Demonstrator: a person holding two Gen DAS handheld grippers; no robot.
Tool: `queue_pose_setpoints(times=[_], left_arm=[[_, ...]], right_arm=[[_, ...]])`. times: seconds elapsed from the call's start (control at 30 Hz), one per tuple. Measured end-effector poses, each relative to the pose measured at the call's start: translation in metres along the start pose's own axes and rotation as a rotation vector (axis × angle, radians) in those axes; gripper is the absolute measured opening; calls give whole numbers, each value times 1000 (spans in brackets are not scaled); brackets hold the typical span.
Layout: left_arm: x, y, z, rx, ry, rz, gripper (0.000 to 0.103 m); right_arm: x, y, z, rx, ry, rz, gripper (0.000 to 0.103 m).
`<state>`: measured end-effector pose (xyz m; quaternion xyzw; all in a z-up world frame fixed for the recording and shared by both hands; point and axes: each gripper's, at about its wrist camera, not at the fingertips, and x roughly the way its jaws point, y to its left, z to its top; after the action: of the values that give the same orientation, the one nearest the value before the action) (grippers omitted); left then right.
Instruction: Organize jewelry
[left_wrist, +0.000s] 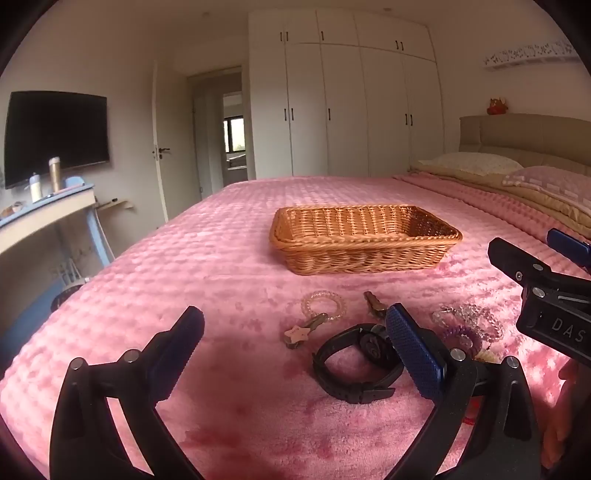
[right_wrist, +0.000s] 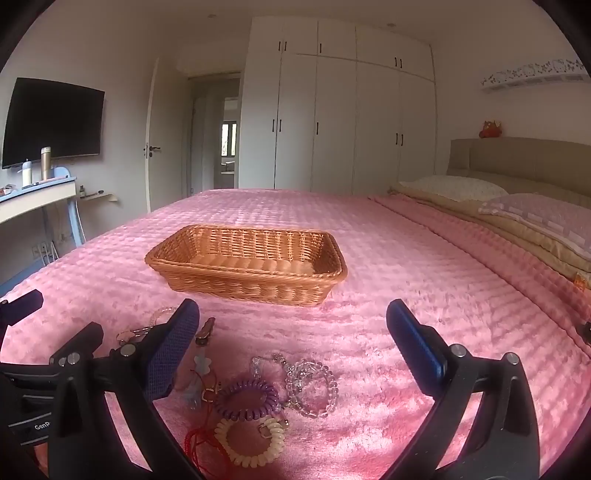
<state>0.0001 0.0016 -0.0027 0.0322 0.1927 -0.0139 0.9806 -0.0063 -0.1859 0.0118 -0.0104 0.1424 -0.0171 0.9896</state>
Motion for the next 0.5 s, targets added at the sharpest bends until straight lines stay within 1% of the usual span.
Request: queue_pose_setpoints(times=[0.5], left_arm=[[1,-2,-1,0,11,2,96]], right_arm=[[-2,3,-1,-17,-9,1,97]])
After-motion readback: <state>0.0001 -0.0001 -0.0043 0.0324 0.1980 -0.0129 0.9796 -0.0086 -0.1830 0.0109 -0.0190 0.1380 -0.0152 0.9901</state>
